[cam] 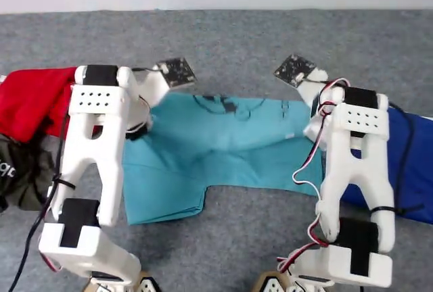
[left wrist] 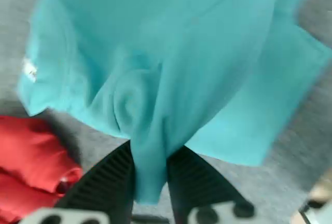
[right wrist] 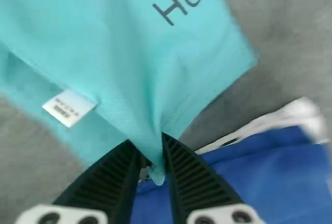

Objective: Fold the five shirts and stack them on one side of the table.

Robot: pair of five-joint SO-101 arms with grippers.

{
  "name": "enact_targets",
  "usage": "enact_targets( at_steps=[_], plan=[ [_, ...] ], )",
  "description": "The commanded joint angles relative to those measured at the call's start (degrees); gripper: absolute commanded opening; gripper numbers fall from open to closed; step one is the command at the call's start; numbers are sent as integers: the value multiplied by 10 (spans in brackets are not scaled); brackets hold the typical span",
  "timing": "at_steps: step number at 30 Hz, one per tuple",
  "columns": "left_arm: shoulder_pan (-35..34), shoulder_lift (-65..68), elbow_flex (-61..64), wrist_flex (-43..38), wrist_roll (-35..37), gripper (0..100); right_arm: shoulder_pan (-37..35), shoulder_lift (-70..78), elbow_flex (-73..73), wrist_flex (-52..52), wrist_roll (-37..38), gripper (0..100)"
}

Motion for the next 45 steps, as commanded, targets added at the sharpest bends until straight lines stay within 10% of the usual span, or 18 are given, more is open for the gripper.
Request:
enact_targets(
  at_steps=[1,13,45],
  plan=[
    [0,-13,0,28,-3,14,-6,-29,-29,53,-11,9],
    [65,-61,215,27,-6,14,0,-28,-28,100,14,9],
    [38,-62,292,26,-48,38,7,-28,-110,153,34,9]
  ],
)
